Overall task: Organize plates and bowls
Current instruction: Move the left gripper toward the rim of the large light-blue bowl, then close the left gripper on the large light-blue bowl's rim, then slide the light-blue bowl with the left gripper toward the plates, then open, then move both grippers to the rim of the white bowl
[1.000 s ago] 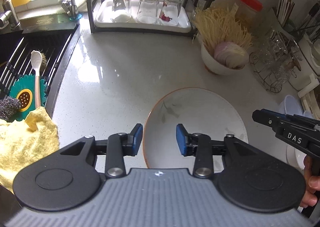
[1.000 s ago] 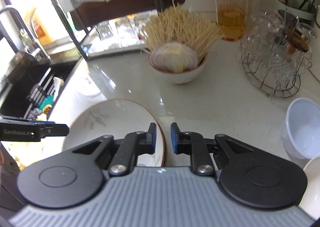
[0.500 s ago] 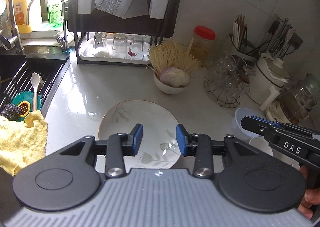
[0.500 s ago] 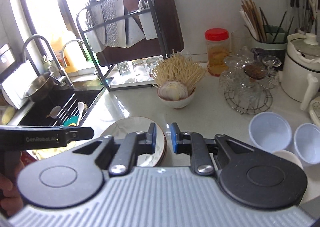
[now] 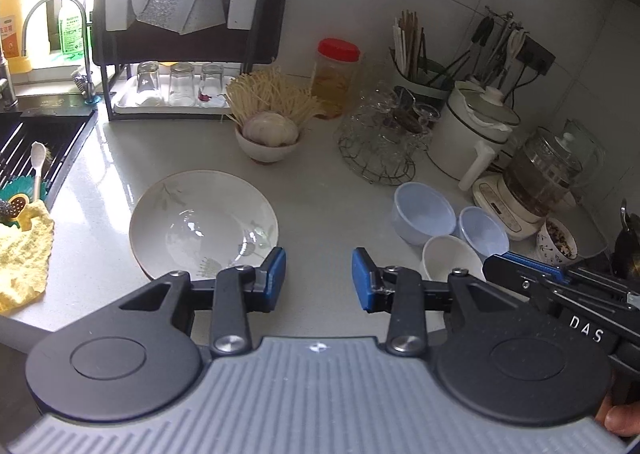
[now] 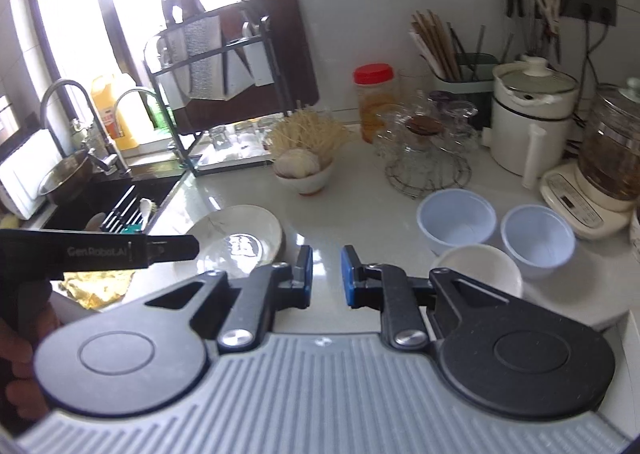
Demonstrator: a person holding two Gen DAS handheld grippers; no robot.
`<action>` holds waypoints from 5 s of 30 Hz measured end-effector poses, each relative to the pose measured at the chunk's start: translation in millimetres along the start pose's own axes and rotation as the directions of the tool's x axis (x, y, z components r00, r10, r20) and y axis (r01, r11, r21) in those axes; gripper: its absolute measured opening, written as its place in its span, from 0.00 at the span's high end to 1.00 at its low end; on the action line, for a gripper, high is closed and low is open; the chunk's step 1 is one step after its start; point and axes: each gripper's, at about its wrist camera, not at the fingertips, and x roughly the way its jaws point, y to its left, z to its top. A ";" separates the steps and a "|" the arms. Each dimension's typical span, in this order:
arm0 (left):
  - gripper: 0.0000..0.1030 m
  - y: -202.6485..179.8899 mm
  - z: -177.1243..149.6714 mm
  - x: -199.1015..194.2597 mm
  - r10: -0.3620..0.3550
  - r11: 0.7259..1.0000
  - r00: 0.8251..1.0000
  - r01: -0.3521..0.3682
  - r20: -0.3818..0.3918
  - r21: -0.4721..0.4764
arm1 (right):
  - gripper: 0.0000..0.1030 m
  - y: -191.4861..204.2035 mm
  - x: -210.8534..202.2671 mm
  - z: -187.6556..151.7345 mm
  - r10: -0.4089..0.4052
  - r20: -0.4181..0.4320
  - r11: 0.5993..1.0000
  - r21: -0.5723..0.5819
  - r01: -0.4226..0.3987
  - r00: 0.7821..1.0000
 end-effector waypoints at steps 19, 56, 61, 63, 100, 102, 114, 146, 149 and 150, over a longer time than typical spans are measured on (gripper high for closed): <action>0.52 -81.0 17.8 140.9 -0.186 0.979 0.955 0.200 -0.232 0.036 | 0.44 -145.4 20.4 -5.9 -0.184 -0.064 0.950 0.244 0.194 0.981; 0.61 -88.4 61.0 335.2 -0.193 0.972 0.924 0.135 -0.331 -0.190 | 0.49 -280.0 137.2 -12.7 -0.080 -0.311 0.829 0.507 0.236 0.947; 0.80 -91.8 61.0 347.7 -0.144 0.982 0.926 0.089 -0.350 -0.169 | 0.49 -280.9 141.5 -10.0 -0.088 -0.320 0.836 0.491 0.244 0.943; 0.86 -91.9 61.0 349.5 -0.137 0.983 0.928 0.085 -0.345 -0.162 | 0.49 -281.6 142.2 -9.2 -0.092 -0.322 0.838 0.487 0.248 0.942; 0.94 -4.9 40.5 280.9 -0.075 0.982 0.938 0.010 -0.338 -0.190 | 0.49 -252.9 137.9 -7.3 -0.173 -0.316 0.810 0.493 0.317 0.933; 0.94 -0.5 38.0 277.4 -0.075 0.982 0.938 0.009 -0.340 -0.191 | 0.44 -248.9 136.2 -7.4 -0.184 -0.315 0.810 0.488 0.326 0.931; 0.94 24.1 33.7 261.0 -0.088 0.980 0.935 0.019 -0.343 -0.200 | 0.28 -224.2 127.1 -4.9 -0.229 -0.288 0.809 0.475 0.346 0.930; 0.52 1.8 36.5 179.3 -0.107 0.993 0.976 0.095 -0.189 -0.070 | 0.28 -156.1 66.8 -15.5 -0.254 -0.115 0.892 0.356 0.279 0.960; 0.52 -8.8 35.8 170.1 -0.147 0.989 0.971 0.140 -0.187 -0.053 | 0.28 -155.9 61.8 -17.4 -0.256 -0.107 0.889 0.365 0.277 0.961; 0.52 -12.2 35.7 166.9 -0.162 0.987 0.970 0.155 -0.184 -0.049 | 0.28 -155.7 60.1 -17.6 -0.261 -0.104 0.888 0.365 0.281 0.960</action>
